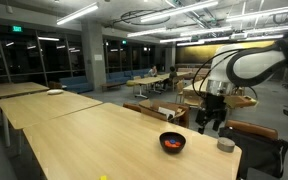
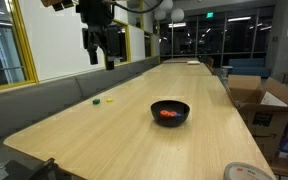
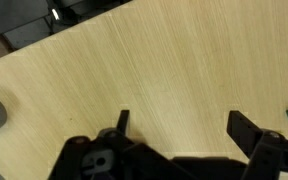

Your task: Pick up the orange tokens from the table and put them in the bowl.

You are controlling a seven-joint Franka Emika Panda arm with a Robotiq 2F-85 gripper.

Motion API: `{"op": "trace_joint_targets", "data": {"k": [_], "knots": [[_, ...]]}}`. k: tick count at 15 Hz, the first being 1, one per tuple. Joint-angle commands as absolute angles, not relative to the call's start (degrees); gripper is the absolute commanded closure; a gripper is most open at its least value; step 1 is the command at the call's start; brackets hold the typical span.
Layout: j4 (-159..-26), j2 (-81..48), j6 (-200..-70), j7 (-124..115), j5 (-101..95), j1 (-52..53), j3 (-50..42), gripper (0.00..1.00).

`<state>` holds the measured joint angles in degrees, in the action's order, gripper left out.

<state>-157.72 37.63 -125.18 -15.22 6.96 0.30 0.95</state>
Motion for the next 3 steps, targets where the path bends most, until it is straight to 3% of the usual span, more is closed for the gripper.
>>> {"op": "trace_joint_targets", "data": {"k": [1, 3], "knots": [[-157.62, 37.65, -124.91, -14.89, 7.49, -0.55, 1.78, 0.00], [-157.62, 37.64, -124.89, -15.04, 7.49, -0.56, 1.85, 0.00]]}}
